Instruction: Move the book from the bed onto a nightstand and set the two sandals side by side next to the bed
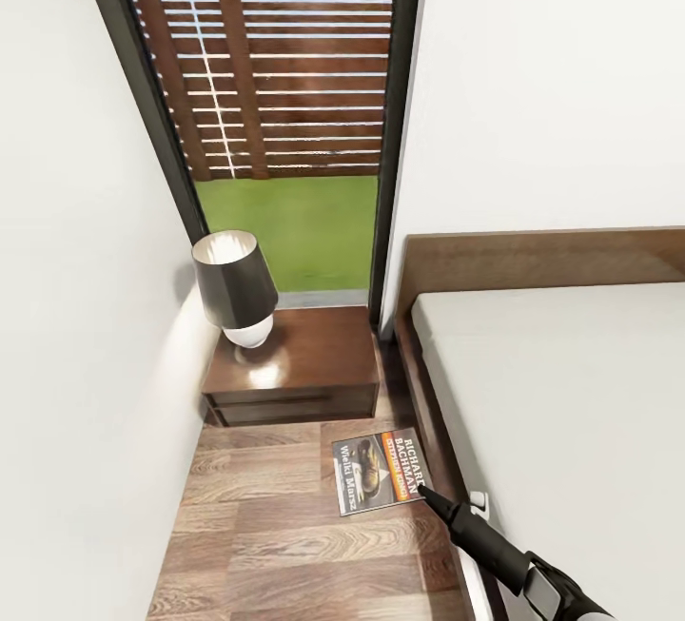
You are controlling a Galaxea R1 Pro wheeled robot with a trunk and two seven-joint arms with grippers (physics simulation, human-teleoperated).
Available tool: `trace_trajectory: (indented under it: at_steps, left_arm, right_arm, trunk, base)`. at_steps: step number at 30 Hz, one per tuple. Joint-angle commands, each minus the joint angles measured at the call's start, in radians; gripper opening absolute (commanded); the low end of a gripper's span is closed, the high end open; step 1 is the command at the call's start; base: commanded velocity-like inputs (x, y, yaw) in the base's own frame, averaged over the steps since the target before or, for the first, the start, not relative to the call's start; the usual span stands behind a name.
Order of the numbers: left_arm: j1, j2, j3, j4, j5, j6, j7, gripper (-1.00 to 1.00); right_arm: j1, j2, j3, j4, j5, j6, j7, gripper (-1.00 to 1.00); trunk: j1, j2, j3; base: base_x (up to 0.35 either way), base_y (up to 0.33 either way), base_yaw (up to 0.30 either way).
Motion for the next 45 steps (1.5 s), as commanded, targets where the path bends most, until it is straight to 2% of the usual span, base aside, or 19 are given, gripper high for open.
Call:
trace_trajectory:
  at_steps: [1, 15, 45]
  left_arm:
    - [-0.001, 0.000, -0.007, 0.001, 0.010, -0.003, -0.004, 1.00]
    - [-0.001, -0.003, -0.011, 0.001, 0.010, -0.003, -0.004, 1.00]
    - [0.000, -0.004, -0.009, 0.002, 0.010, -0.003, -0.004, 1.00]
  right_arm:
    - [-0.001, -0.001, 0.003, 0.000, -0.007, 0.010, 0.002, -1.00]
    - [-0.001, -0.001, 0.001, 0.000, -0.010, -0.030, 0.002, -1.00]
    - [0.001, -0.001, 0.001, 0.000, -0.010, -0.040, 0.001, -1.00]
  trunk:
    - [0.000, -0.002, -0.002]
    - [0.000, -0.002, -0.002]
    - [0.000, -0.002, 0.000]
  base:
    - [0.000, 0.000, 0.007]
    - [0.035, 0.000, 0.111]
    - [0.003, 0.000, 0.006]
